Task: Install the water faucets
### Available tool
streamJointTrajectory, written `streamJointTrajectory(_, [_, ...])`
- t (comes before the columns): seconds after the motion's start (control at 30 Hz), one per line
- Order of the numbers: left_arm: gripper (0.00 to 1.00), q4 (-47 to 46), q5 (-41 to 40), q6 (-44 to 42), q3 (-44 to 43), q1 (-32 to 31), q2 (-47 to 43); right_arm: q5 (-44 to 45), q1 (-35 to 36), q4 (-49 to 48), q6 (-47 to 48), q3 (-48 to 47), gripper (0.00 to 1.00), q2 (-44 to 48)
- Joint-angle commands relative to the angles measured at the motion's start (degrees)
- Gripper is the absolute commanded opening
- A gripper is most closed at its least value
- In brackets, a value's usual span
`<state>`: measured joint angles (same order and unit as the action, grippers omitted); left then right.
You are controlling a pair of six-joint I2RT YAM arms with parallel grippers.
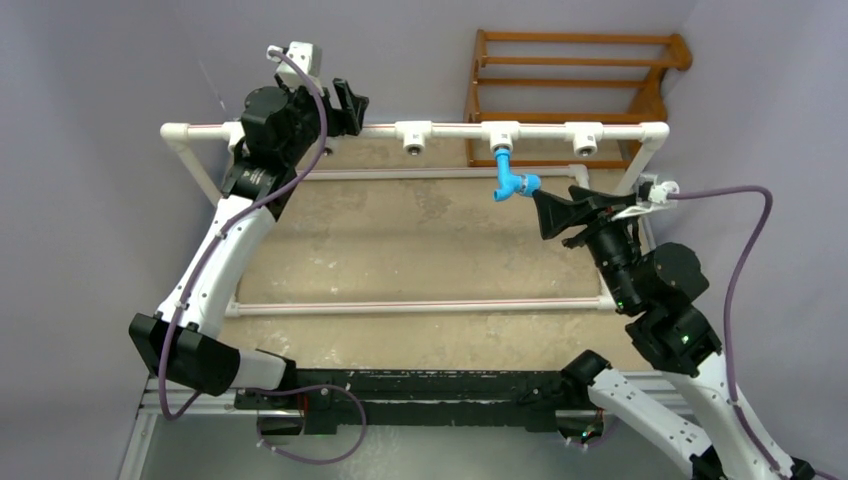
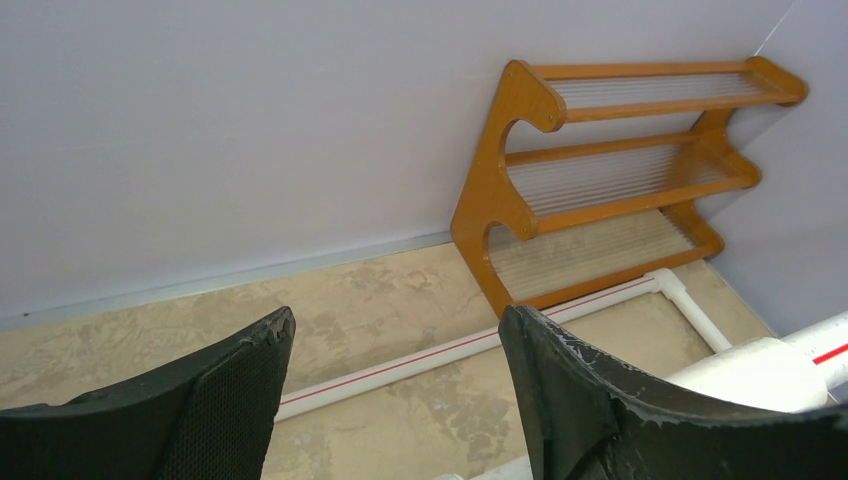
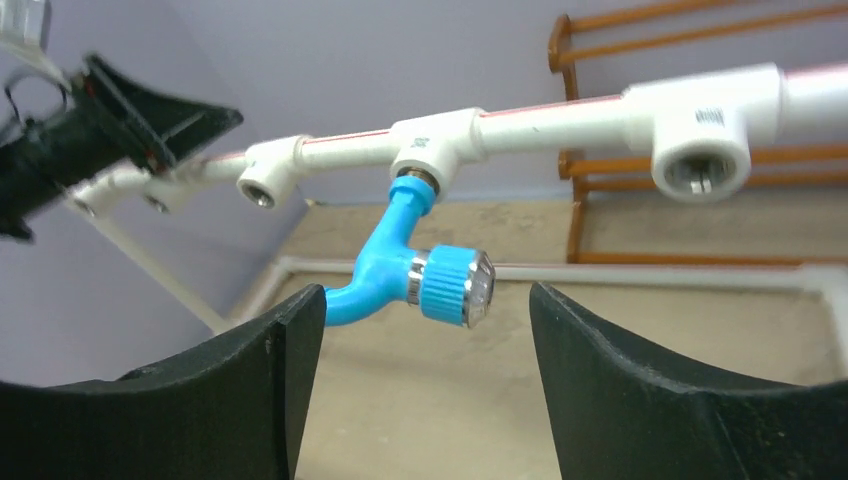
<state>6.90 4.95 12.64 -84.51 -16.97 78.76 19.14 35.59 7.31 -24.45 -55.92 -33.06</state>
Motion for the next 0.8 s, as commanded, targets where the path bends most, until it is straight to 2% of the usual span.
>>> streamJointTrajectory(0.0, [0.74,11.47,2.92,3.24,2.57,0.41,2.62,-10.77,0.09,7.17,26.54,-6.31,0.74,-5.79])
streamJointTrajectory(0.3, [0.74,11.1,3.48,3.44,2.86,0.87,2.54,-16.6,0.17,10.41,56.02,-12.67,0.75,-10.04])
streamJointTrajectory(0.43, [0.74,11.03,3.75,3.62,2.87,1.21,2.54,-14.89,0.18,11.8,66.39,-14.91,0.75,-12.08])
streamJointTrajectory(0.57, [0.74,10.78,4.23,3.91,3.03,1.73,2.67,-13.75,0.25,10.41,74.23,-15.51,0.75,-13.02])
streamJointTrajectory(0.77, [0.74,10.56,6.73,4.99,3.04,3.13,3.2,-14.21,1.42,11.32,79.7,-17.35,0.76,-16.11])
